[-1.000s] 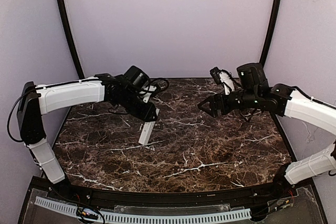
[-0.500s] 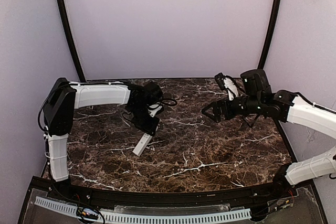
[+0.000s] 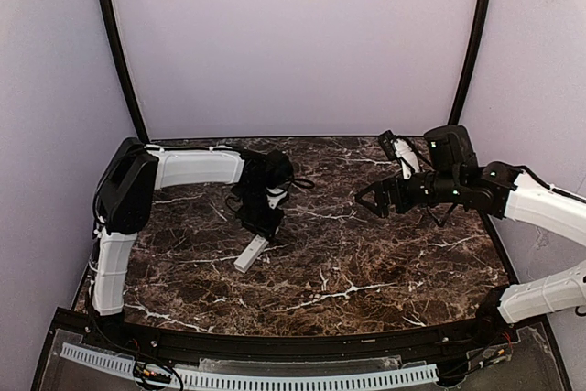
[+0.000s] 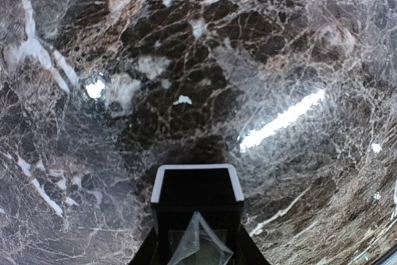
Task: Load the batteries into the remote control
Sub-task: Place the remote control at the center of the board.
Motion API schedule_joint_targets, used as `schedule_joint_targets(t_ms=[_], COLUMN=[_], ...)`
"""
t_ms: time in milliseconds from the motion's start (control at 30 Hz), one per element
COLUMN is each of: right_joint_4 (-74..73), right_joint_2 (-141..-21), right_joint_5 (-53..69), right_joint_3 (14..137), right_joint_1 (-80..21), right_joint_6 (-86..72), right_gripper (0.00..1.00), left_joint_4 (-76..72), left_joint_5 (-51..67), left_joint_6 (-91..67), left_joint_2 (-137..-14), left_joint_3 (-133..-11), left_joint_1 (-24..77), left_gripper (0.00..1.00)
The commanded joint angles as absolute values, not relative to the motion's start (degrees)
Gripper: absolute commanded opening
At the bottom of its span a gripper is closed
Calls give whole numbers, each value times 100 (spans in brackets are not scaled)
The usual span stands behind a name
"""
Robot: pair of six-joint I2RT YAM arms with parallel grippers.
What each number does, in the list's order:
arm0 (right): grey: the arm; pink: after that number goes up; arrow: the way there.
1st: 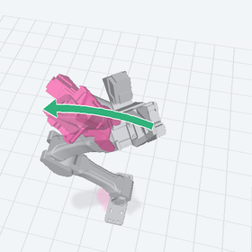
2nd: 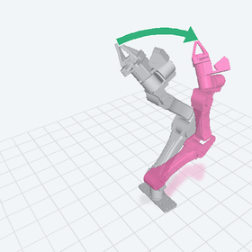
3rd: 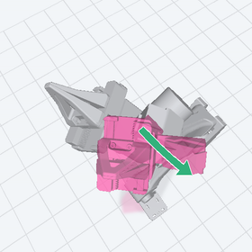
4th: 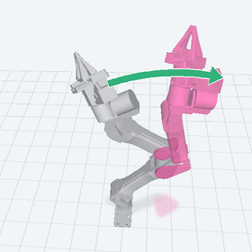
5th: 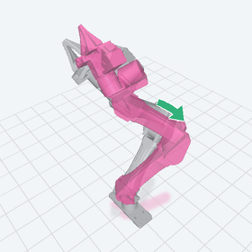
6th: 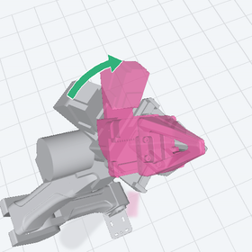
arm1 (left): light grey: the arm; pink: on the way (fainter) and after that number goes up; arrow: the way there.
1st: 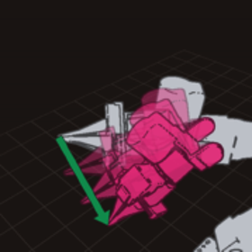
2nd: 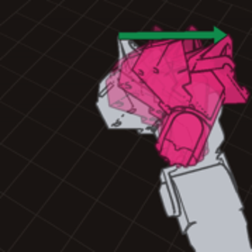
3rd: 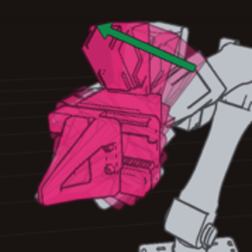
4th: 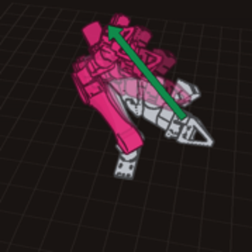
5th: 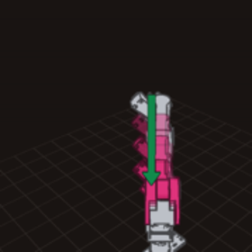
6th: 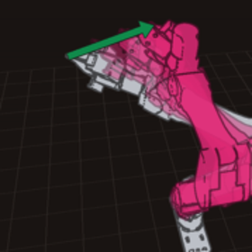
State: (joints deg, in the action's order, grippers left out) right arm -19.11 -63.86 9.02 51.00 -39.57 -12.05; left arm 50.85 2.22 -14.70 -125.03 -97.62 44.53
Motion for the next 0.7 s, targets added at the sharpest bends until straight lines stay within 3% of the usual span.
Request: schedule_joint_targets(t_ms=[0, 100, 333, 567, 667], right_joint_4=[-1731, -1731, -1726, -1768, -1823], right_joint_2=[-6348, -6384, -6381, -6364, -6460], right_joint_5=[874, 900, 1043, 1218, 1198], right_joint_3=[5042, 5027, 5066, 5170, 5341], right_joint_1=[-3902, -3899, -3891, -3880, -3880], right_joint_6=[-1108, -1107, -1160, -1035, -884], right_gripper=[98, 99, 99, 99, 99], left_joint_4=[5003, 4982, 5289, 5135, 4831], left_joint_5=[-122, -82, -62, -129, -365], left_joint_6=[-1535, -1497, -1294, -1013, -971], left_joint_2=[-12748, -12770, -12398, -11342, -10745], left_joint_3=[-9908, -9928, -10246, -10263, -9917], left_joint_1=[4423, 4421, 4418, 4410, 4393], left_gripper=[28, 38, 88, 100, 100])
